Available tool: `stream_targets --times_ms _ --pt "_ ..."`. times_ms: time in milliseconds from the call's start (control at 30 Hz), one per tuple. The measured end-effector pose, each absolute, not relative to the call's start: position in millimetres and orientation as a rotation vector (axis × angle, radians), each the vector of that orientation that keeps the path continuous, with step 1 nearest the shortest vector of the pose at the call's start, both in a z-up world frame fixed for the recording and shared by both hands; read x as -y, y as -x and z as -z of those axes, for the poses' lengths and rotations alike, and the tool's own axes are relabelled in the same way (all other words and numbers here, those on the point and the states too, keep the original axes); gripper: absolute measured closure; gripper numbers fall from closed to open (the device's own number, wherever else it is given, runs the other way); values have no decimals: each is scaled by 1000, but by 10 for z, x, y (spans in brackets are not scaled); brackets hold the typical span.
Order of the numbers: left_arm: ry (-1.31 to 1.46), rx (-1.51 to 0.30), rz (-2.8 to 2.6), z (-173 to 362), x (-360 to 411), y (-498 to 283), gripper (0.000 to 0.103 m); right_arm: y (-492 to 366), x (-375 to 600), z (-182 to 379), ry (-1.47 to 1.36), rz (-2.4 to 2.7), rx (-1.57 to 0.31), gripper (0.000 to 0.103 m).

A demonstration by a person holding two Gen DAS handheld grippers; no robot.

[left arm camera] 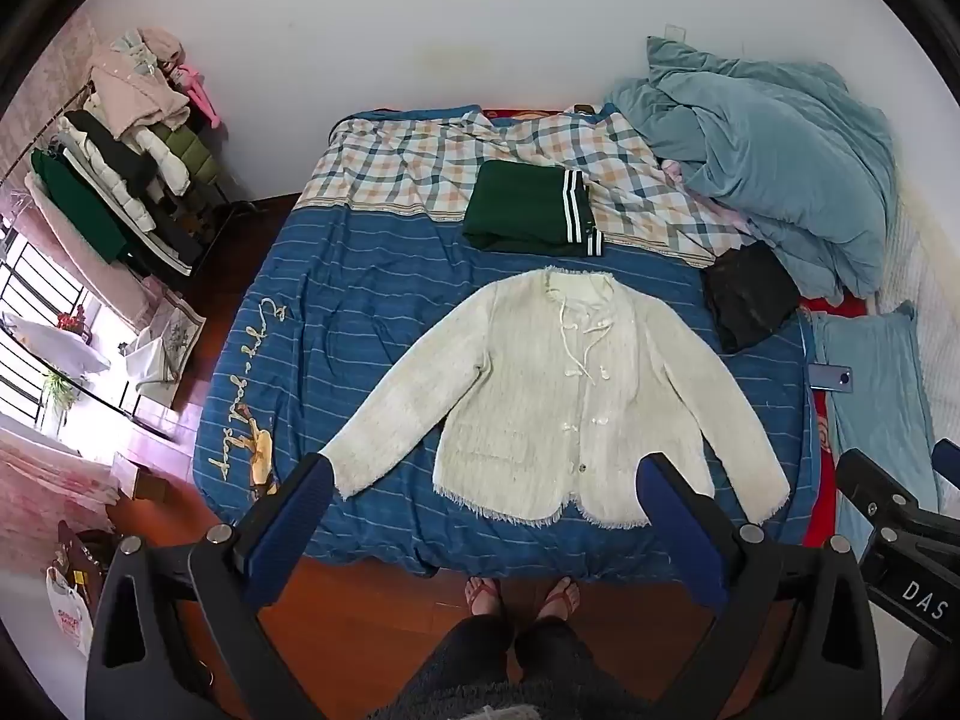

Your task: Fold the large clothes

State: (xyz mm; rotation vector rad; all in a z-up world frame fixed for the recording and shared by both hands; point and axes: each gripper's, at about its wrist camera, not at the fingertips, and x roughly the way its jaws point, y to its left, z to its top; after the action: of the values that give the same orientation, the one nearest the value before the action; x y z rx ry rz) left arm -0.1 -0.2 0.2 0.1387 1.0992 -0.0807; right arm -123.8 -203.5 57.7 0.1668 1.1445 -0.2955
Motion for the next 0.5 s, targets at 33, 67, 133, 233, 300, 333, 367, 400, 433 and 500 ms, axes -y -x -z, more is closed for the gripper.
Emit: stream_targets --times_ms 33,67,133,233,300,333,367,400,433,500 --pt "-129 -1102 87 -1 -4 0 0 1240 2035 -579 -172 292 -1145 0" --pt "-129 -1101 86 -2 -7 1 0 1241 2034 -581 -170 294 -1147 0" --pt "-134 -1103 87 -2 2 0 0 1244 2035 -586 -169 294 -1146 0" --pt "-135 -1100 90 0 -5 -3 0 1247 2048 -594 -168 295 -1145 0" --pt "-137 -1098 92 3 -11 -8 0 1249 2060 -603 -167 297 -1144 0" --pt "-137 -1098 90 1 -15 -16 0 1249 2074 -608 -167 297 -1142 0" --pt "-139 -1097 90 4 -18 -20 0 1256 2029 -605 -164 299 -1143 0" --pt "-138 -1097 89 -3 -10 -15 0 1257 2033 -608 -165 300 -1143 0" --pt "-138 -1097 90 -1 -14 -19 0 1258 2038 -610 -166 301 -1141 0" --pt "-139 -1097 90 4 -20 -28 0 1258 2047 -612 -167 300 -1142 0"
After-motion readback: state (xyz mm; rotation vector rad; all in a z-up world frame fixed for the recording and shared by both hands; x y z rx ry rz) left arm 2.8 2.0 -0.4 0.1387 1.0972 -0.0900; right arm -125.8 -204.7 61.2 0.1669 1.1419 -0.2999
